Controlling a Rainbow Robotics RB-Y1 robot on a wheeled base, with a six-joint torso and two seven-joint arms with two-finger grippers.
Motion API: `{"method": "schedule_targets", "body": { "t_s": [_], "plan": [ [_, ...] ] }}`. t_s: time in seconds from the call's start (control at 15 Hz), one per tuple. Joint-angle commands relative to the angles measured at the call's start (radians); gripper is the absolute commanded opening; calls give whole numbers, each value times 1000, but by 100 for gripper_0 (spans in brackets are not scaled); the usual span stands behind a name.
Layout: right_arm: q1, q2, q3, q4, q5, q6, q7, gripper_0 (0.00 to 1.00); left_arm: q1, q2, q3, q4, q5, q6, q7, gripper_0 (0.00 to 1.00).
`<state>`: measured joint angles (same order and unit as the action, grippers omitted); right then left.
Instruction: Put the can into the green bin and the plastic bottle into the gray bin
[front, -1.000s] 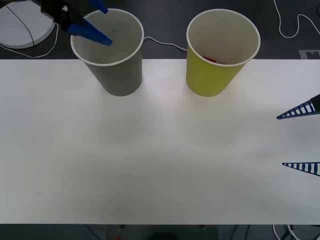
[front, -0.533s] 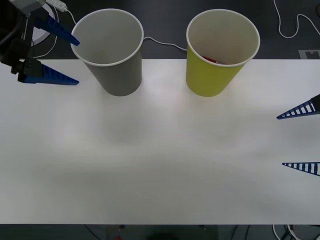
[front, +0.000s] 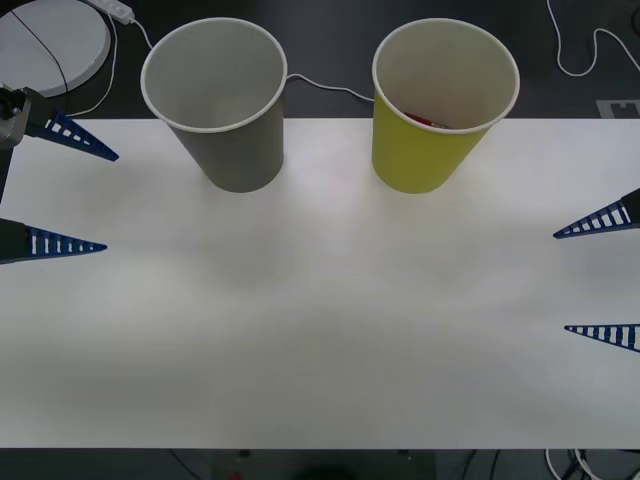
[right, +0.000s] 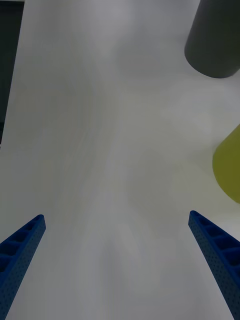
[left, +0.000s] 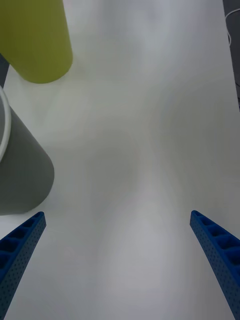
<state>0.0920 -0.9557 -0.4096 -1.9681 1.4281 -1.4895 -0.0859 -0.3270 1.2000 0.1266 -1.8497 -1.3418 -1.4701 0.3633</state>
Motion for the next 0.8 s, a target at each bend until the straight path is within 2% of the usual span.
{"method": "schedule_targets", "body": {
  "t_s": [0.07,0.33,0.53,0.8],
  "plan": [
    [0,0,0,0,0,0,0,100,118,0,64,-19,26,1,-104,100],
    [0,0,0,0,0,0,0,100,255,-54,137,-19,39,-3,-259,100],
    [0,0,0,0,0,0,0,100,315,-79,153,-29,-2,-3,-354,100],
    [0,0,0,0,0,0,0,100,353,-88,153,-57,-59,5,-366,100]
  ]
}}
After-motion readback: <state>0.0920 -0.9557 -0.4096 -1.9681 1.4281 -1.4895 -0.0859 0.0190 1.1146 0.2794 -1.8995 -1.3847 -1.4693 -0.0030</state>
